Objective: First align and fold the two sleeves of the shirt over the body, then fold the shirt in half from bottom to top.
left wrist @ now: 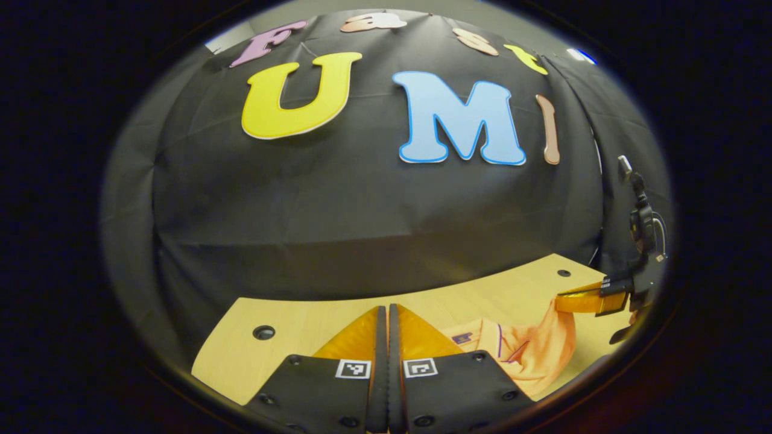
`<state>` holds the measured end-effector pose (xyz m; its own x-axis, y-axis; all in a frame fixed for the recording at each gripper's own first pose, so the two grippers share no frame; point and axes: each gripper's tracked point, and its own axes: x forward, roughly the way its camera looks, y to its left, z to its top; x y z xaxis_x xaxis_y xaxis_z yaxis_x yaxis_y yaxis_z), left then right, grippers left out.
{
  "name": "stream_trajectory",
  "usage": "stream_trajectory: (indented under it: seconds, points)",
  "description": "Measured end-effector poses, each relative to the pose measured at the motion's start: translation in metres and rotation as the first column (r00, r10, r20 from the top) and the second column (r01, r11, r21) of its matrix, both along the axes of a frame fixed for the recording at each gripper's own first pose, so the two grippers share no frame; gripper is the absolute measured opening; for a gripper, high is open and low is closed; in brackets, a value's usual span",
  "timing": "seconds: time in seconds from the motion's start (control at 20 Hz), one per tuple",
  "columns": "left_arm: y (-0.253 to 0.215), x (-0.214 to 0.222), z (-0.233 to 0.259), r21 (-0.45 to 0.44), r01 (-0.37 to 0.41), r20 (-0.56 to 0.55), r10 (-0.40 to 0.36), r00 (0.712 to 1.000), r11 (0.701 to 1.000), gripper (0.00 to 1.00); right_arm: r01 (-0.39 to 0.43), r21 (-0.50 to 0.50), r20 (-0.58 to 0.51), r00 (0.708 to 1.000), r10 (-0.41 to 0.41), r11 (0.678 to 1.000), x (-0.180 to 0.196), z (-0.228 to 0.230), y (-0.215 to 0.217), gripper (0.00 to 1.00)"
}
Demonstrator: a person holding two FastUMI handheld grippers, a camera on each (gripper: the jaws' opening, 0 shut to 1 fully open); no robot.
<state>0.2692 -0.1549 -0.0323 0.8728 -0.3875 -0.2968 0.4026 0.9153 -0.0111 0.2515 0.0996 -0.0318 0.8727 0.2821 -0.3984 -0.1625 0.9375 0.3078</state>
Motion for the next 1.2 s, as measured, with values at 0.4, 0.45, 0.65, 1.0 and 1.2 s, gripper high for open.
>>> stream_trajectory:
  seconds: [0.4,0.45,0.65,1.0,1.2]
  points:
    - [-0.004,0.072,-0.091,0.038,-0.061,-0.105,0.065,0.992,0.997,0.07,0.027,-0.072,-0.034,0.999,-0.029,0.997,0.077,-0.048,-0.003,0.0]
    - [-0.004,0.075,-0.108,0.059,-0.061,-0.125,0.068,0.99,0.996,0.06,0.022,-0.071,-0.053,0.998,-0.026,0.997,0.081,-0.057,0.0,0.0]
    - [-0.003,0.078,-0.147,0.094,-0.059,-0.179,0.075,0.981,0.994,0.06,0.01,-0.082,-0.115,0.993,-0.019,0.997,0.087,-0.095,0.006,0.0]
    - [-0.004,0.079,-0.175,0.163,-0.033,-0.206,0.066,0.976,0.986,0.06,0.005,-0.039,-0.166,0.986,-0.011,0.999,0.084,-0.117,0.006,0.01]
    - [-0.002,0.081,-0.176,0.179,-0.038,-0.194,0.074,0.978,0.983,0.45,0.034,-0.056,-0.168,0.985,-0.043,0.998,0.081,-0.111,-0.006,0.26]
